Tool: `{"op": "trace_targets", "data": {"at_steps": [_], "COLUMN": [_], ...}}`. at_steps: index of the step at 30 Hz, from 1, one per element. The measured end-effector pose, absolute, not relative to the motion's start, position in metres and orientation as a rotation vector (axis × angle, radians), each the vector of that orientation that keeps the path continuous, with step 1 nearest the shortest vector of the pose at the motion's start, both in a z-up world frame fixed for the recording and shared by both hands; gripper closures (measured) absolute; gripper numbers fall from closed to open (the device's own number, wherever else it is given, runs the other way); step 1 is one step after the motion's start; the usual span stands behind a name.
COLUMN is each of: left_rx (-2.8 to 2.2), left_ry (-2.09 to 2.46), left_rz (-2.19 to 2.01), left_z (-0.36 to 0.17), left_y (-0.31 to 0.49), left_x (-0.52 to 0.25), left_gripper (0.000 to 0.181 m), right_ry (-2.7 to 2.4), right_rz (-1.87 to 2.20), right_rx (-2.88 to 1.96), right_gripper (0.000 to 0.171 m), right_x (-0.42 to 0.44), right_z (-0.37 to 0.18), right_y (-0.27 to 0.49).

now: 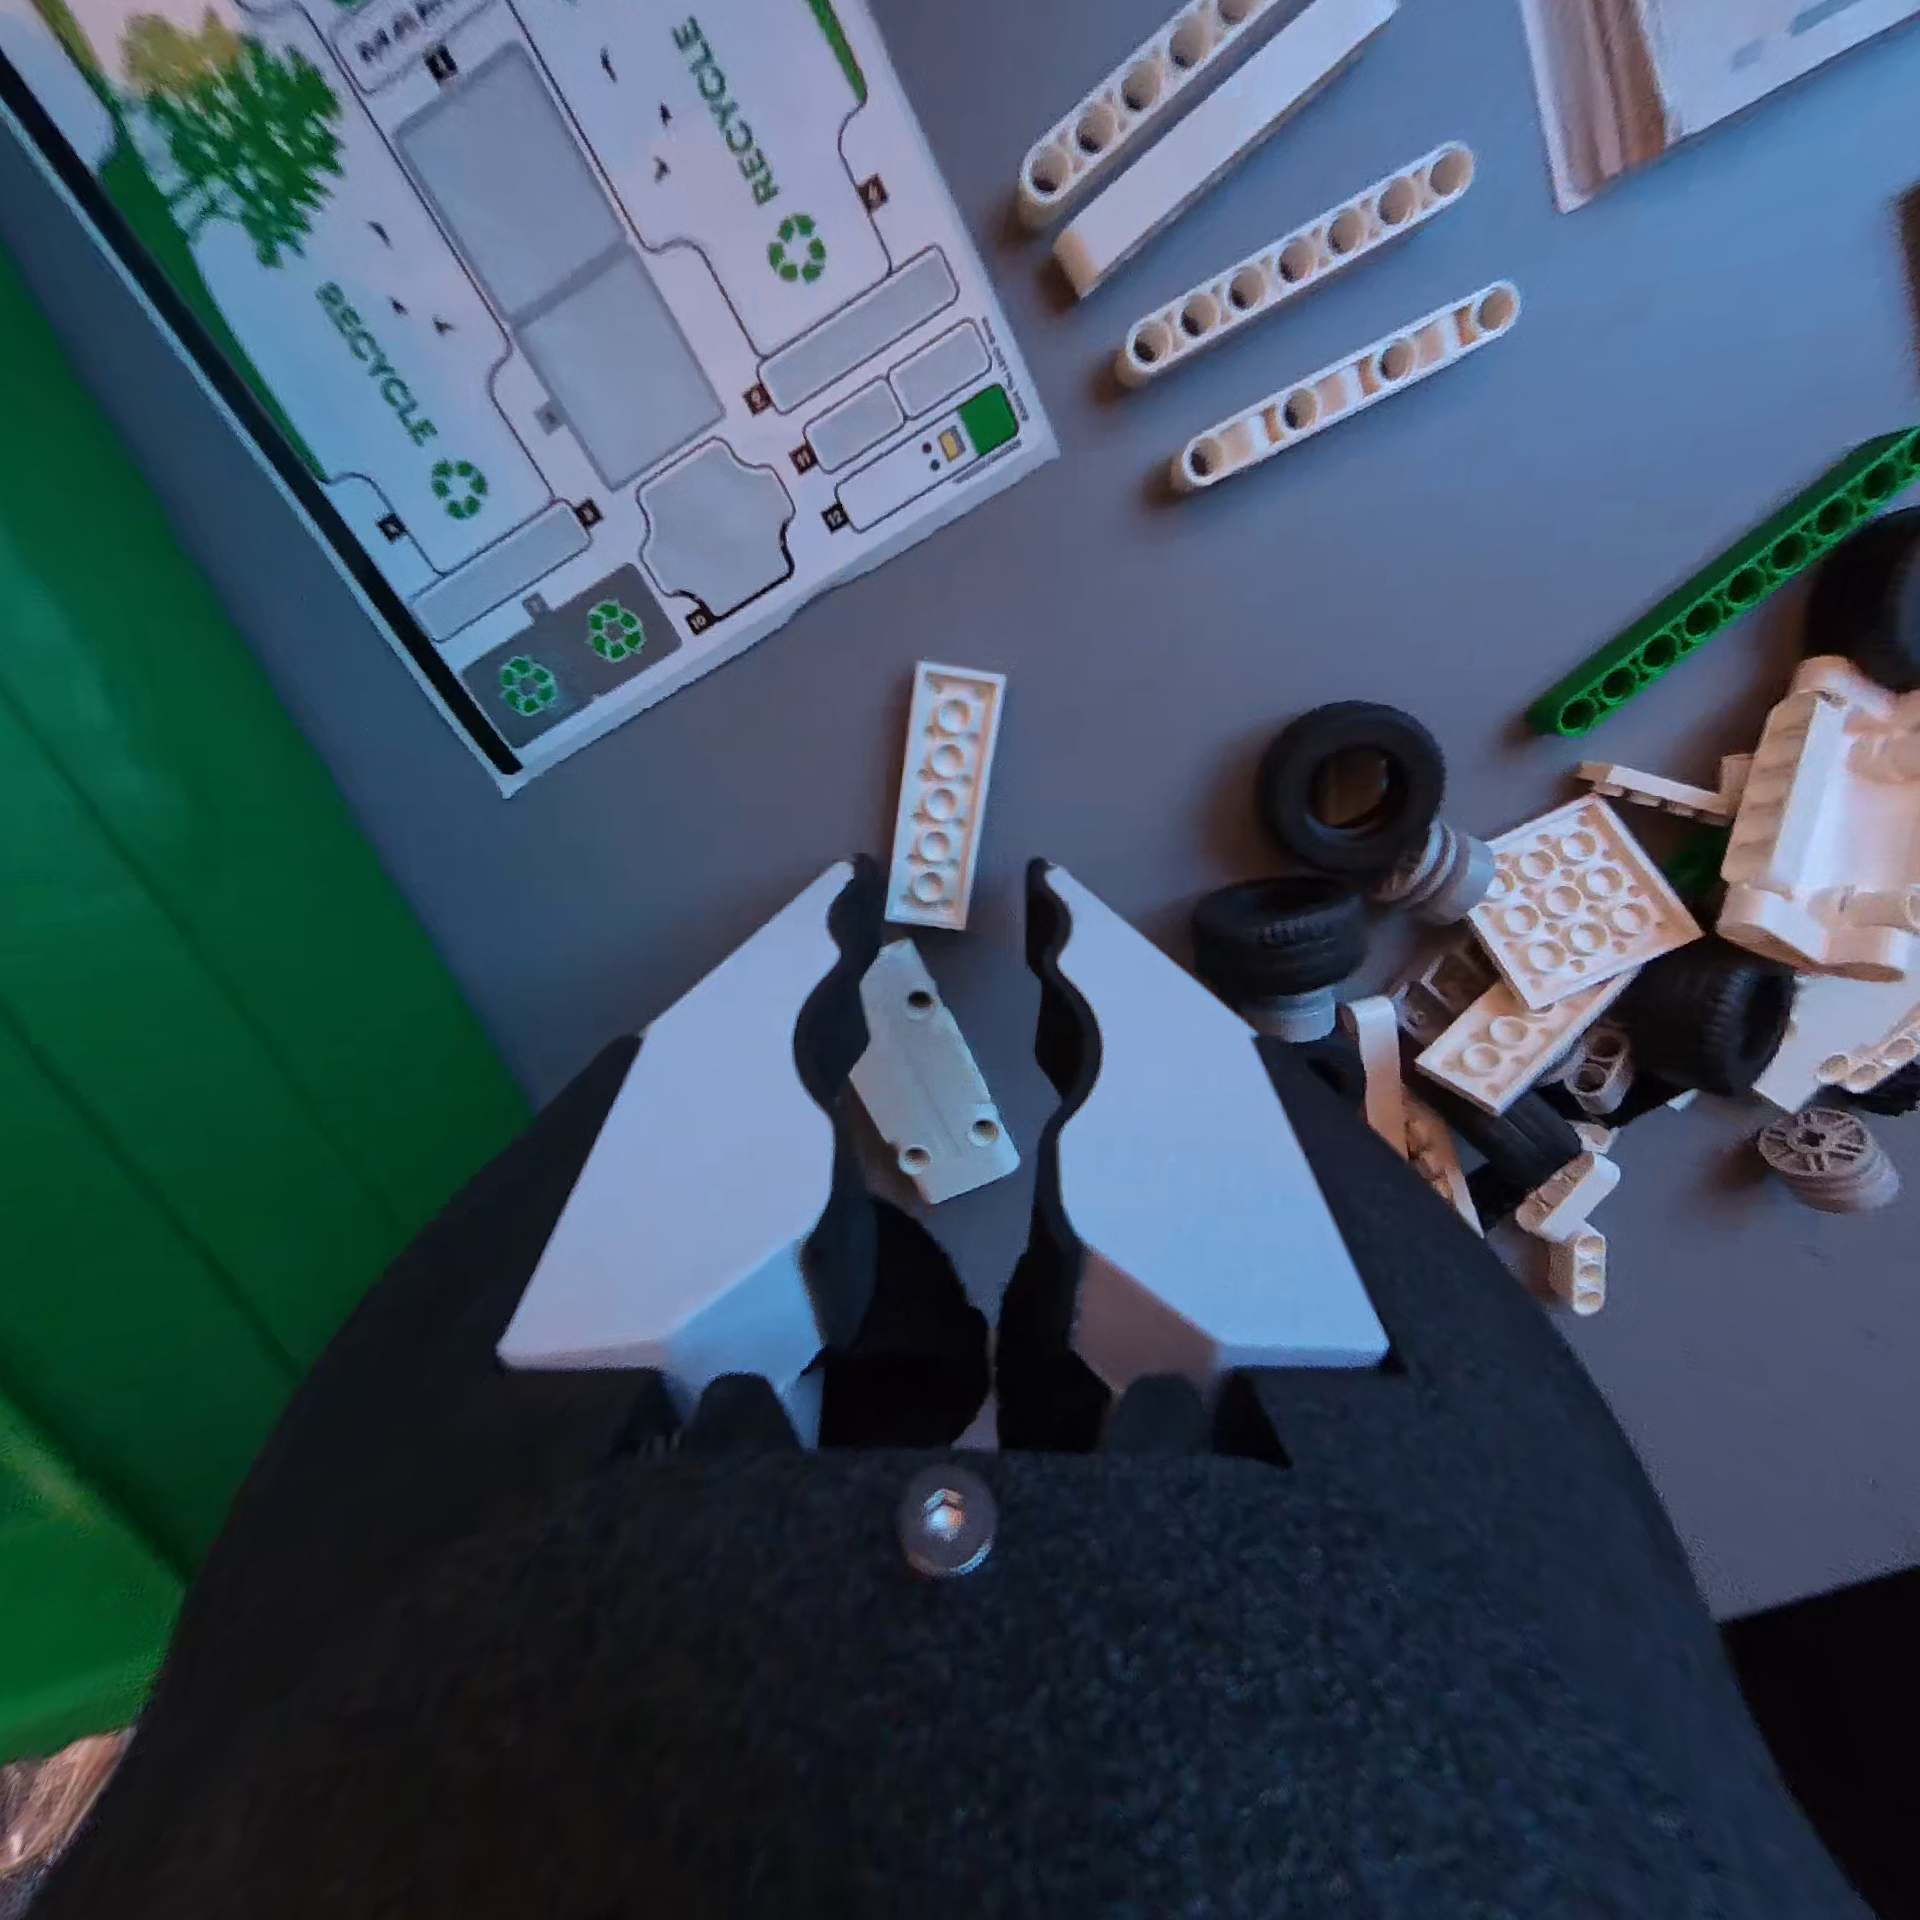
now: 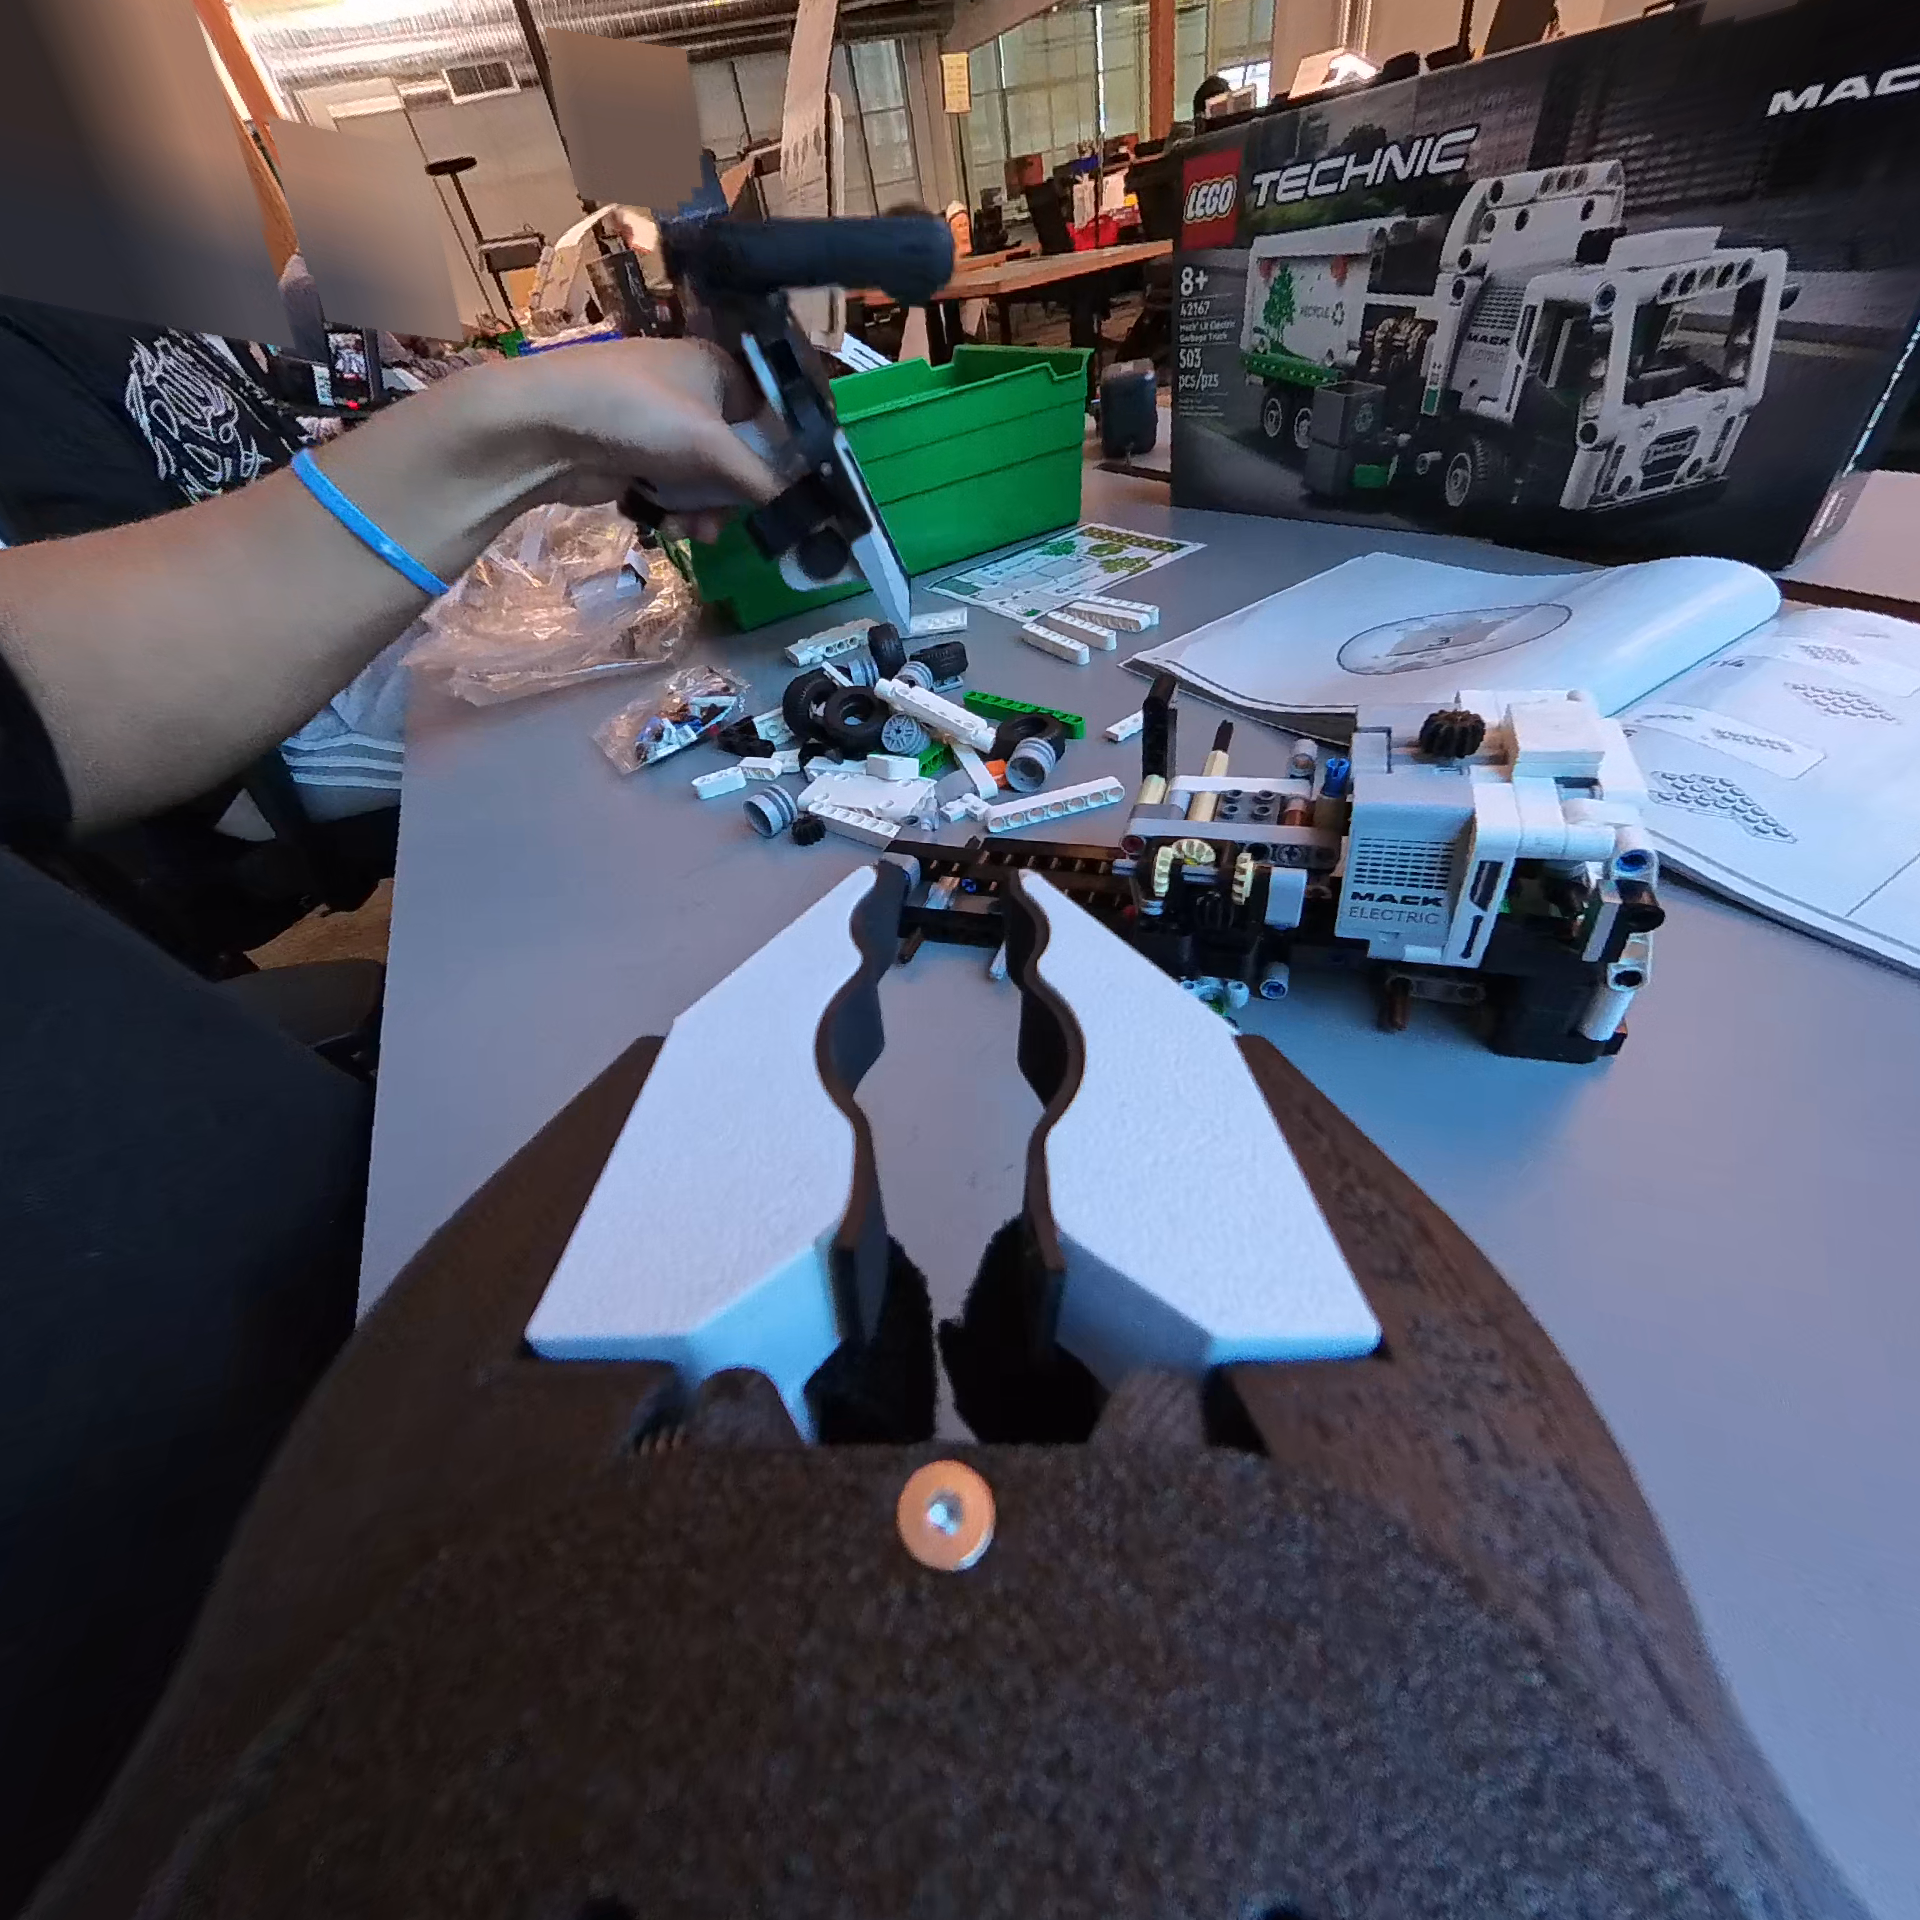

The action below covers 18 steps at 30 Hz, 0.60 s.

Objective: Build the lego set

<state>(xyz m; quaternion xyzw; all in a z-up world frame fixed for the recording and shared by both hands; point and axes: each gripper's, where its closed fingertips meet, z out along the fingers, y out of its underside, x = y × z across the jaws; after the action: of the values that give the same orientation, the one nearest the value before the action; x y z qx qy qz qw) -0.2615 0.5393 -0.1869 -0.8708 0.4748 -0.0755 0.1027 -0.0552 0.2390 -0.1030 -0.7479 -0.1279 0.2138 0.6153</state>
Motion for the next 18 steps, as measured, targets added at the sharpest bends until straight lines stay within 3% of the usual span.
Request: {"op": "trace_targets", "data": {"at_steps": [1,8,12,14,18], "left_rx": [-2.533,-2.382,-2.373,-2.422,-2.439], "left_ry": [1.397,1.322,1.325,1.330,1.326], "left_rz": [-0.224,-0.474,-0.370,-0.330,-0.371], "left_z": [-0.181,-0.147,-0.164,-0.174,-0.162], "left_y": [0.539,0.490,0.485,0.484,0.485], "left_x": [-0.261,-0.238,-0.235,-0.239,-0.233], "left_gripper": [0.149,0.136,0.138,0.153,0.154], "right_ry": [-0.297,-0.293,-0.299,-0.301,-0.294], "right_rz": [0.491,0.495,0.491,0.488,0.494], "right_rx": [-1.724,-1.727,-1.728,-1.725,-1.721], "right_gripper": [0.152,0.152,0.152,0.152,0.152], "right_x": [-0.055,-0.055,-0.056,-0.056,-0.055], "right_z": [-0.103,-0.103,-0.104,-0.103,-0.103], "right_y": [0.239,0.239,0.239,0.239,0.239]}}
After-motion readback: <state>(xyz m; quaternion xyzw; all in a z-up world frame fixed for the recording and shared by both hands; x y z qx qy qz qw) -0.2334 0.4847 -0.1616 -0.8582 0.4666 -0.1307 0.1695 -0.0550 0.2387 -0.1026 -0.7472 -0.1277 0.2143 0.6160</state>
